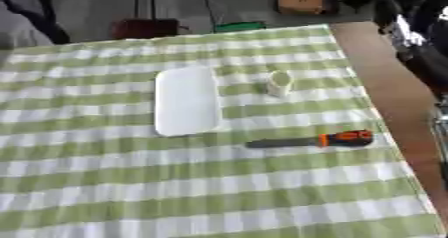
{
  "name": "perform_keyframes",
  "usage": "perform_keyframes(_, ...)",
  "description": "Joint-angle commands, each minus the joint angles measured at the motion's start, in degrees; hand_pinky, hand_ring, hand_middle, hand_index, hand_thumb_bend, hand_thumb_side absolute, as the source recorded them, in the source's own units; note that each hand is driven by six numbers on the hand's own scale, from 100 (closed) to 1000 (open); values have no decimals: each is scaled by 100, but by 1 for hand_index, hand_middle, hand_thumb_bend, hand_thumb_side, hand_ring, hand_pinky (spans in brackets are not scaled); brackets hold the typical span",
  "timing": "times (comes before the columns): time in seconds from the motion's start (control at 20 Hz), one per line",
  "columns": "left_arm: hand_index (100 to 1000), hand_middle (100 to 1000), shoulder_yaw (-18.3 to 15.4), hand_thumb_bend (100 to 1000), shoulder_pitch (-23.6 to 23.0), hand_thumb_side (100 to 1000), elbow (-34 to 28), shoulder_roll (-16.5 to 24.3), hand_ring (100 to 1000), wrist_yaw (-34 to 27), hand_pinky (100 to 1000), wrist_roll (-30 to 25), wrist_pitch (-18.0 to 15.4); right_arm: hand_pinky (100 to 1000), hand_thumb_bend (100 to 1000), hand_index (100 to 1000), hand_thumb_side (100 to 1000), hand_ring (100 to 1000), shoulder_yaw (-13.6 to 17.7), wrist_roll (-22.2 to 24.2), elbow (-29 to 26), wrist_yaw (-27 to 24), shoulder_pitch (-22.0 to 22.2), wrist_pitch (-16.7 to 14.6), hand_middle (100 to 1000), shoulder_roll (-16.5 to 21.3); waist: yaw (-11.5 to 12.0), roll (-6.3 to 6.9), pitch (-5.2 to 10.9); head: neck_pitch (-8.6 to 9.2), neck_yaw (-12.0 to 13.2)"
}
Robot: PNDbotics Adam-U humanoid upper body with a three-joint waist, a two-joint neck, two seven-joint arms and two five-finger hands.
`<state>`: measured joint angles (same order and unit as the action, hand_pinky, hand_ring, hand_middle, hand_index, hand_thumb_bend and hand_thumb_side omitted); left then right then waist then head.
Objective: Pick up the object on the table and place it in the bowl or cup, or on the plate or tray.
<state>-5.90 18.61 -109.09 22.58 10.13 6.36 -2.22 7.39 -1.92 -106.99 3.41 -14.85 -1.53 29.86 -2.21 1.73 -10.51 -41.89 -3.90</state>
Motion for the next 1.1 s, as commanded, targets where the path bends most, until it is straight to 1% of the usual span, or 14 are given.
perform_keyframes(0.05, 843, 811, -52, 629, 51, 809, -73, 111, 711, 5, 564, -16, 0, 606, 500, 807, 688, 629, 30, 36, 119, 65, -33, 9, 711, 332, 7, -14, 105, -3, -16)
perform_keyframes(0.2, 843, 811, -51, 630, 50, 809, -74, 112, 711, 5, 564, -21, -1, 607, 505, 809, 686, 631, 4, 87, 338, 164, -60, 10, 713, 479, 10, -14, 107, 7, -20)
perform_keyframes(0.45, 843, 811, -43, 631, 47, 807, -68, 113, 711, 2, 564, -29, 1, 609, 522, 811, 677, 634, -42, 166, 625, 359, -82, -11, 719, 622, 9, -9, 105, 12, -35)
perform_keyframes(0.7, 843, 811, -42, 633, 52, 808, -70, 113, 712, 4, 564, -34, 2, 613, 537, 794, 669, 642, -106, 316, 1017, 813, -114, -27, 728, 740, 8, -3, 101, 10, -45)
perform_keyframes(0.75, 843, 811, -42, 634, 53, 807, -70, 113, 712, 4, 565, -34, 2, 617, 555, 795, 663, 649, -113, 337, 1072, 895, -122, -38, 734, 745, 9, -4, 101, 10, -46)
perform_keyframes(0.85, 843, 811, -39, 634, 55, 808, -71, 113, 712, 4, 564, -37, 1, 625, 570, 793, 653, 660, -140, 415, 1174, 1107, -137, -70, 744, 772, 14, -9, 101, 12, -49)
perform_keyframes(0.95, 843, 811, -33, 635, 54, 808, -69, 115, 711, 4, 564, -43, 1, 644, 614, 801, 610, 684, -232, 683, 1351, 1509, -173, -130, 760, 855, 29, -23, 103, 3, -69)
perform_keyframes(1.1, 843, 811, -29, 635, 56, 808, -67, 114, 711, 2, 564, -46, -1, 653, 631, 815, 588, 696, -329, 1099, 1673, 2038, -256, -246, 764, 918, 49, -32, 105, 7, -74)
